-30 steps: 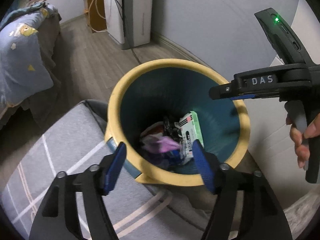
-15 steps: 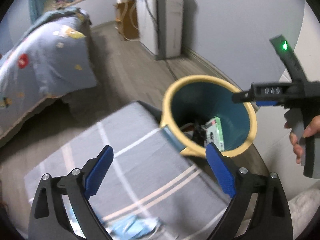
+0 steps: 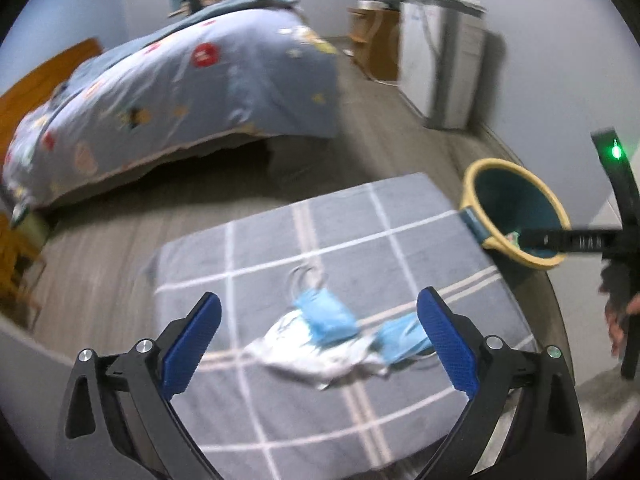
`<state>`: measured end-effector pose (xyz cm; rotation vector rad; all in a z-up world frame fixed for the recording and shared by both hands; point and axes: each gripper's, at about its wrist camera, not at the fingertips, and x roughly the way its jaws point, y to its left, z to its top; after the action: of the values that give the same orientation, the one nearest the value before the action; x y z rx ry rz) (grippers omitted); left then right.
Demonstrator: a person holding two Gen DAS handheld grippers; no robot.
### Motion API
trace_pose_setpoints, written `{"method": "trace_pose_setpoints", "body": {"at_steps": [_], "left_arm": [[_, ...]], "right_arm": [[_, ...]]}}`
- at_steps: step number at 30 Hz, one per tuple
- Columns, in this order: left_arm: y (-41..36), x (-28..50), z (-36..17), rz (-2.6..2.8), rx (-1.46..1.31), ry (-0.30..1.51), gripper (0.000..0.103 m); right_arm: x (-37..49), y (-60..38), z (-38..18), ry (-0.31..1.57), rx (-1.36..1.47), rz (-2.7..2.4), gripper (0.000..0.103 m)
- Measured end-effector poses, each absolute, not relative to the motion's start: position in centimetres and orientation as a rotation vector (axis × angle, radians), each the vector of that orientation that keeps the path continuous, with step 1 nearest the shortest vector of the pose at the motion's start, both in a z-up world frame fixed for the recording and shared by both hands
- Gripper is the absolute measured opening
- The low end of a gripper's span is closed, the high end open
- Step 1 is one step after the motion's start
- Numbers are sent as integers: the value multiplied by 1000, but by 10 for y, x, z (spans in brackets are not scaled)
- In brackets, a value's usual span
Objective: Collect trash
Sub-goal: 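Move both tools back over the blue face masks on the mat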
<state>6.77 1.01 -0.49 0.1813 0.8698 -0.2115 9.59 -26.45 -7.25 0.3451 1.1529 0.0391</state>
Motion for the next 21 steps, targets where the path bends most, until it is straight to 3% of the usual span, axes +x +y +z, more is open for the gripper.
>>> {"method": "trace_pose_setpoints", "body": {"at_steps": [10, 21], "left_arm": [[84, 70, -45, -49, 91, 918, 98], [90, 78, -75, -58, 113, 955, 98]], "right_arm": [[88, -176, -102, 1229, 226, 96, 97], [98, -139, -137, 1276, 136, 78, 97]]}}
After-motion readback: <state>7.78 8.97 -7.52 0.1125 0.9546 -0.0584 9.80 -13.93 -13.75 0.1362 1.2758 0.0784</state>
